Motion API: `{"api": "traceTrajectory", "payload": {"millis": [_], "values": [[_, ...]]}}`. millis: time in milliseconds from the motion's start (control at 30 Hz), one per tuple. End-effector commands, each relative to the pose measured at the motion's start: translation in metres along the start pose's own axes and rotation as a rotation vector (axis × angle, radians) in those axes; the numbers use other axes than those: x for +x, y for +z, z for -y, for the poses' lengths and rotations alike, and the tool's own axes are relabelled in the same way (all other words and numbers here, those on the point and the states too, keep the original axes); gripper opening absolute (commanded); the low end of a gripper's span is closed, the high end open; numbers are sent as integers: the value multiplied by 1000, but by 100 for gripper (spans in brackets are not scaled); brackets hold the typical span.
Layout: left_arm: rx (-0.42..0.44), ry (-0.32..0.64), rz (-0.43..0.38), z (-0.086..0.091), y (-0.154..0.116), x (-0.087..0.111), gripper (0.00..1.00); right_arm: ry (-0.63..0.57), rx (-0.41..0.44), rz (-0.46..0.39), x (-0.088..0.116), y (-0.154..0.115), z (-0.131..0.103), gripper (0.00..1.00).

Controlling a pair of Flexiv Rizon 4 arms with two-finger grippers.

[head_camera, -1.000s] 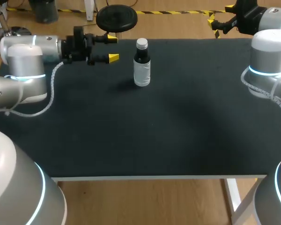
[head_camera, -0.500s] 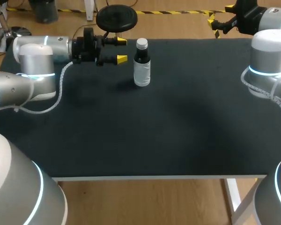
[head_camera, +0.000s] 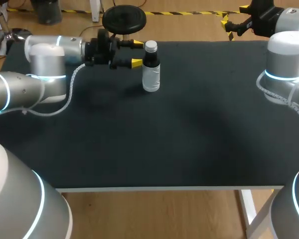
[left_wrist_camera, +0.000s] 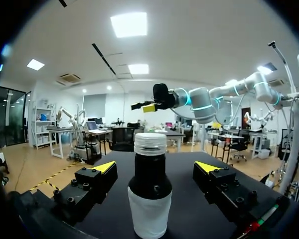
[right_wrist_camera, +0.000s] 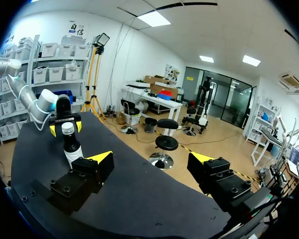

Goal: Unscrew the bottle cap

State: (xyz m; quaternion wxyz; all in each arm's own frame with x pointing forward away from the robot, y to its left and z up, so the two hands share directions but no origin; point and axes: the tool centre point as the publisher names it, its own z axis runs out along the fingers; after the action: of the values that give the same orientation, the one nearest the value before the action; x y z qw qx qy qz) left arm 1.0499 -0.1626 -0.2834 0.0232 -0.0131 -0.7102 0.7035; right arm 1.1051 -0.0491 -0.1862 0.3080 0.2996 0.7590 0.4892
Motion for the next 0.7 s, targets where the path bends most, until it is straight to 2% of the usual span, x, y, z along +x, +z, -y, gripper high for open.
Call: {"api": "traceTrajectory", "payload": {"millis": [33, 700], "values": [[-3, -1, -39, -2, 7, -7, 100, 0, 1, 0, 0, -1, 0, 100], [-2, -13, -98, -6, 30, -8, 100, 0, 1, 0, 0, -1, 0, 100]]}}
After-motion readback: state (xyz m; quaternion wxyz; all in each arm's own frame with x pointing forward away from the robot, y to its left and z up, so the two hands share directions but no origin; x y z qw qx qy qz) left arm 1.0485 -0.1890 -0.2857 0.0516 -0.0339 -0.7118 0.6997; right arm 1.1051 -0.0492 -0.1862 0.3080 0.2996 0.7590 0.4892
